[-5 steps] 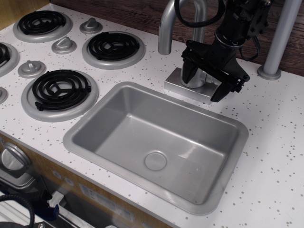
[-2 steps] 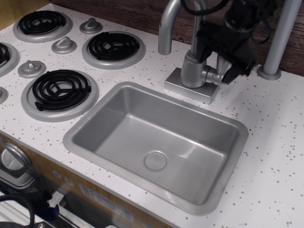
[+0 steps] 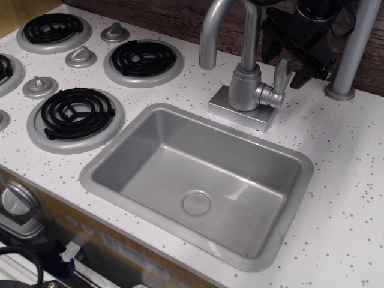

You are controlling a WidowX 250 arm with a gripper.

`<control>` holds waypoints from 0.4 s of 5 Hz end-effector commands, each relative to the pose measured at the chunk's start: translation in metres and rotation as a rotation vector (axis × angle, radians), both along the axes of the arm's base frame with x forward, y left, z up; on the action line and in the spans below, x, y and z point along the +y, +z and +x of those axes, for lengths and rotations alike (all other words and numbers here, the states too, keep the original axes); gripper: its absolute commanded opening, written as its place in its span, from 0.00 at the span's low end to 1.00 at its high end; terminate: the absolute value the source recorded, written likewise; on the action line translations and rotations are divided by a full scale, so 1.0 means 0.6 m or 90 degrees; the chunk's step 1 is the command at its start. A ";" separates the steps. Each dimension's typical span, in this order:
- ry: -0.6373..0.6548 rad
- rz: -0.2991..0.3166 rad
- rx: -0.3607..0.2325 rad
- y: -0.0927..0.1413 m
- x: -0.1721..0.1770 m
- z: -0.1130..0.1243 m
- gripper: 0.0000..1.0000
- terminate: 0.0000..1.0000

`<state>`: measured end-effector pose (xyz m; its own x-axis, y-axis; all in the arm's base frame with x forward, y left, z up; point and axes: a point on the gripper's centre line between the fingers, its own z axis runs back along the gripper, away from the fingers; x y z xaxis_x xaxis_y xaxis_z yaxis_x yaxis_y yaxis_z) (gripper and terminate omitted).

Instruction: Lever vertical to front

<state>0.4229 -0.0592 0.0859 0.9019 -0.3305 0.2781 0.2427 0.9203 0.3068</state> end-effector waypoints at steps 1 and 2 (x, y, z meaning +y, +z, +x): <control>0.013 -0.009 -0.035 0.025 0.004 0.001 0.00 0.00; 0.034 -0.015 -0.035 0.017 0.006 -0.015 0.00 0.00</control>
